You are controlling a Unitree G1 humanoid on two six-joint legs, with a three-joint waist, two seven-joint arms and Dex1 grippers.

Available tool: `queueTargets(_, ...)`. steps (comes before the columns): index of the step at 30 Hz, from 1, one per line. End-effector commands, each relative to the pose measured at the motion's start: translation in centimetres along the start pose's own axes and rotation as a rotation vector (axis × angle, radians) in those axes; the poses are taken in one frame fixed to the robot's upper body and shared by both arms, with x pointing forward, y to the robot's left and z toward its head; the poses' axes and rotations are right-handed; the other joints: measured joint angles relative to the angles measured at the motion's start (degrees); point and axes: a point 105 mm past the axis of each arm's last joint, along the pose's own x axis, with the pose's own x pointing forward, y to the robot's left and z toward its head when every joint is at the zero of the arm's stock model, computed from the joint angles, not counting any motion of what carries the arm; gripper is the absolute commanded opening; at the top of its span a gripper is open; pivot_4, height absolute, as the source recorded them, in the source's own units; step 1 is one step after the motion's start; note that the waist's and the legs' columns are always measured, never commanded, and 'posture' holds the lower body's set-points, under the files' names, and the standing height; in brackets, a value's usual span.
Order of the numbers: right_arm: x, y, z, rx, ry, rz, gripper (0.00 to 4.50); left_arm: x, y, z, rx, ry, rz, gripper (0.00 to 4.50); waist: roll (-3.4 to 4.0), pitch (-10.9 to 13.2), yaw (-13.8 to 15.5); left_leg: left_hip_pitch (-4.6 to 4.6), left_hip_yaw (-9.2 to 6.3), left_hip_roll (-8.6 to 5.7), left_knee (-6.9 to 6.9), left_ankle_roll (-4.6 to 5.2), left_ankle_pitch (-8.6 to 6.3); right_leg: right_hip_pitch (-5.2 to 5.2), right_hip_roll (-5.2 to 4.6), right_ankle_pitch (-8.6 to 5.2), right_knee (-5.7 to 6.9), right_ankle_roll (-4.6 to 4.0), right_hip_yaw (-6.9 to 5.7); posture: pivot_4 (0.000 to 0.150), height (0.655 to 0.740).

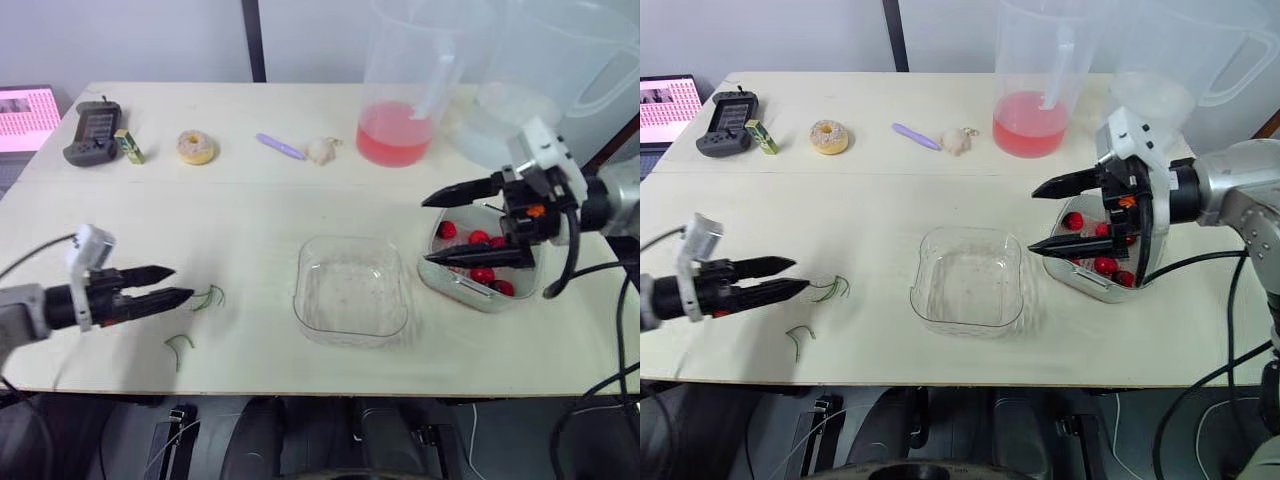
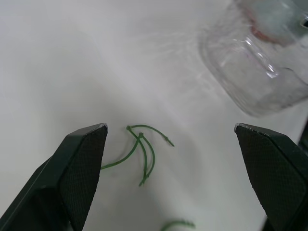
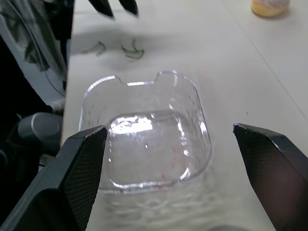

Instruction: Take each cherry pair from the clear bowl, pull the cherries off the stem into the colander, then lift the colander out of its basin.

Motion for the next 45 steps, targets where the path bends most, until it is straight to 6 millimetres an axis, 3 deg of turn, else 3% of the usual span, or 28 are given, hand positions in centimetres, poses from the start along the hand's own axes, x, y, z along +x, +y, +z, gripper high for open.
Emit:
queueTargets(1, -1.0, 0.3, 0.5, -0.041, 0.017, -0.047, 4.50, -0.1, -2.1, 1.8, 0.108, 0.003, -0.110, 4.44, 0.01, -0.01, 0.08, 0.00, 0.00, 0.00, 0.00, 0.00, 0.00, 0.00, -0.02, 0.00, 0.00, 0.00, 0.00, 0.150, 0.7321)
queueTargets(4, -2.5, 0.2, -0.9, 0.036, 0.072, -0.197, 4.50, 2.1, -6.1, 4.7, 0.287, -0.002, -0.341, 4.44, -0.04, 0.00, 1.07, -0.07, -0.02, -0.01, 0.01, -0.01, 0.00, 0.00, -0.06, 0.00, -0.03, 0.00, -0.03, 0.150, 0.7321)
queueTargets(9, -5.0, 1.3, -2.9, 0.114, 0.154, -0.419, 4.50, 6.0, -8.7, 7.7, 0.434, -0.043, -0.517, 4.44, 0.06, -0.07, 1.62, -0.07, 0.05, -0.06, 0.03, -0.01, 0.00, 0.20, -0.02, 0.02, -0.25, 0.00, -0.02, 0.150, 0.7321)
queueTargets(14, -7.8, 4.3, -5.2, 0.219, 0.238, -0.600, 4.50, 9.0, -10.8, 9.6, 0.509, -0.078, -0.647, 4.44, 0.02, -0.07, 1.63, 0.00, -0.11, -0.02, 0.09, 0.03, 0.01, 0.34, 0.22, 0.03, -0.21, 0.06, -0.03, 0.150, 0.7321)
queueTargets(18, -9.9, 7.2, -7.0, 0.313, 0.262, -0.735, 4.50, 10.2, -11.6, 10.7, 0.563, -0.092, -0.724, 4.44, -0.05, -0.10, 1.48, 0.11, -0.28, -0.02, 0.18, 0.04, 0.01, 0.44, 0.30, -0.05, -0.02, 0.15, -0.04, 0.150, 0.7321)
queueTargets(23, -12.9, 9.5, -8.3, 0.458, 0.135, -0.922, 4.50, 11.6, -11.7, 12.4, 0.573, -0.152, -0.765, 4.44, -0.05, -0.13, 1.13, 0.23, -0.27, -0.02, 0.22, 0.03, 0.01, 0.58, 0.29, -0.15, -0.07, 0.29, -0.03, 0.150, 0.7321)
queueTargets(26, -12.6, 10.8, -9.0, 0.491, 0.150, -0.917, 4.50, 11.9, -11.3, 12.3, 0.580, -0.155, -0.766, 4.44, -0.06, -0.14, 1.01, 0.29, -0.28, -0.02, 0.23, 0.03, 0.00, 0.64, 0.25, -0.15, -0.07, 0.29, -0.03, 0.150, 0.7321)
queueTargets(29, -12.5, 10.8, -9.3, 0.485, 0.148, -0.922, 4.50, 11.9, -10.9, 12.4, 0.576, -0.164, -0.754, 4.44, -0.05, -0.14, 0.94, 0.34, -0.30, -0.01, 0.11, 0.04, 0.00, 0.64, 0.27, -0.16, -0.08, 0.27, -0.04, 0.150, 0.7321)
queueTargets(33, -10.9, 8.7, -8.0, 0.380, 0.177, -0.865, 4.50, 12.0, -10.1, 11.8, 0.576, -0.164, -0.699, 4.44, -0.05, -0.14, 0.30, 0.35, -0.27, -0.02, 0.19, 0.03, 0.00, 0.69, 0.21, -0.15, -0.10, 0.27, -0.04, 0.150, 0.7321)
queueTargets(39, -6.4, 4.9, -5.8, 0.201, 0.185, -0.773, 4.50, 11.9, -8.8, 11.0, 0.544, -0.206, -0.566, 4.44, -0.07, -0.13, 0.11, 0.41, -0.32, -0.02, 0.09, 0.04, 0.00, 0.71, 0.23, -0.09, -0.09, 0.16, -0.06, 0.150, 0.7321)
queueTargets(42, -4.8, 3.4, -5.4, 0.203, 0.174, -0.759, 4.50, 11.6, -8.2, 10.9, 0.518, -0.231, -0.506, 4.44, -0.10, -0.11, 0.21, 0.33, -0.35, -0.02, 0.11, 0.04, 0.01, 0.67, 0.24, -0.04, -0.10, 0.07, -0.06, 0.150, 0.7321)
queueTargets(45, -4.2, 2.9, -5.9, 0.166, 0.292, -0.734, 4.50, 11.4, -8.0, 10.2, 0.519, -0.224, -0.470, 4.44, -0.09, -0.11, 0.44, 0.25, -0.34, -0.07, 0.15, 0.04, 0.01, 0.67, 0.17, -0.05, -0.14, 0.09, -0.06, 0.150, 0.7321)
